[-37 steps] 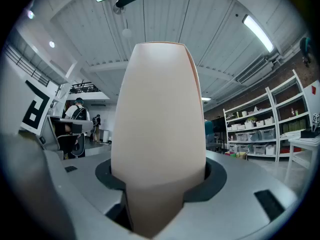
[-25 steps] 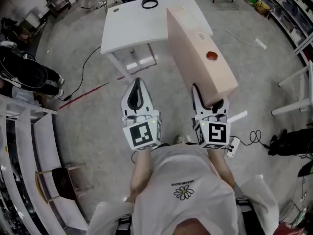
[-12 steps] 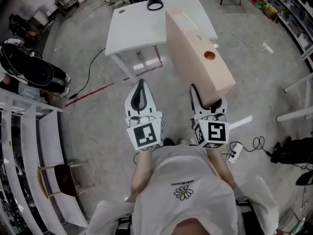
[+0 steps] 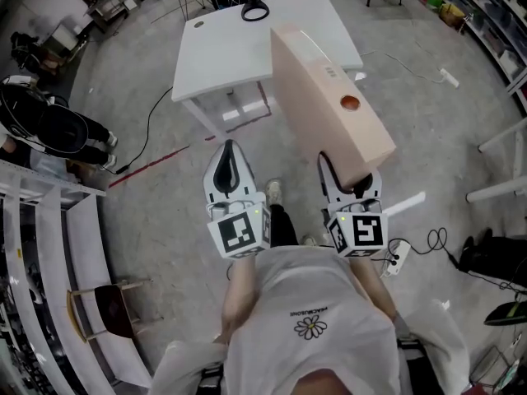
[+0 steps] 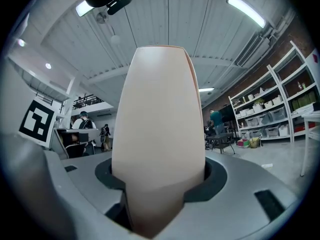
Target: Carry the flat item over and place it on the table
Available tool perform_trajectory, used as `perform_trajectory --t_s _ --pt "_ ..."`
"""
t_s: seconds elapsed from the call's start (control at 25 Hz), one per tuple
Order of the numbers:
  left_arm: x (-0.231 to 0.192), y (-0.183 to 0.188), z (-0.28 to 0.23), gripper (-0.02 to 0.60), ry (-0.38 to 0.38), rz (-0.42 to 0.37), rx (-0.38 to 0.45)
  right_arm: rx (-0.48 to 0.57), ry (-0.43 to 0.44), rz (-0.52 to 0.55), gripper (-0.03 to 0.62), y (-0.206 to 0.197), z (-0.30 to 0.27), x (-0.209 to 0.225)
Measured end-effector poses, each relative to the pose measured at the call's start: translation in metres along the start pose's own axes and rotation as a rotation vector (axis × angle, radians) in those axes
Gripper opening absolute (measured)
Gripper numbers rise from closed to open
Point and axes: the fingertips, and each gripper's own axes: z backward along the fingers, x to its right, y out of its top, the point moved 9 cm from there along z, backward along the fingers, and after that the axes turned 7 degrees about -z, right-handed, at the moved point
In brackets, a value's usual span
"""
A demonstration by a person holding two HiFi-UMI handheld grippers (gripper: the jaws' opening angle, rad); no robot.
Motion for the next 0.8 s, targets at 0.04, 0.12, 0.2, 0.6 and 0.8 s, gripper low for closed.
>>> perform_trajectory --t_s 0.04,0.12,0.2,0.6,0.8 --pt "0.001 -0.003 -0.006 0.012 -0.008 0.001 0.006 0.005 0.001 -0.001 0.275 -0.001 -0.004 0.002" --pt "0.003 -0.009 -0.019 0.012 -0.026 0.004 0.015 0.014 -0.007 -0.006 0.275 -0.002 -0.013 0.008" --pt "0.005 -0.013 -0.034 0.012 -0.039 0.014 0.022 0.020 -0.019 -0.009 0.275 -0.002 -0.023 0.015" --pt "-0.020 -0.034 -0.140 0.012 -0.089 0.062 0.044 0.027 -0.092 -0.035 0.275 -0.008 -0.112 0.026" --pt "-0.051 -0.054 -0.208 0.012 -0.115 0.081 0.033 0.039 -0.135 -0.043 0.275 -0.018 -0.178 0.021"
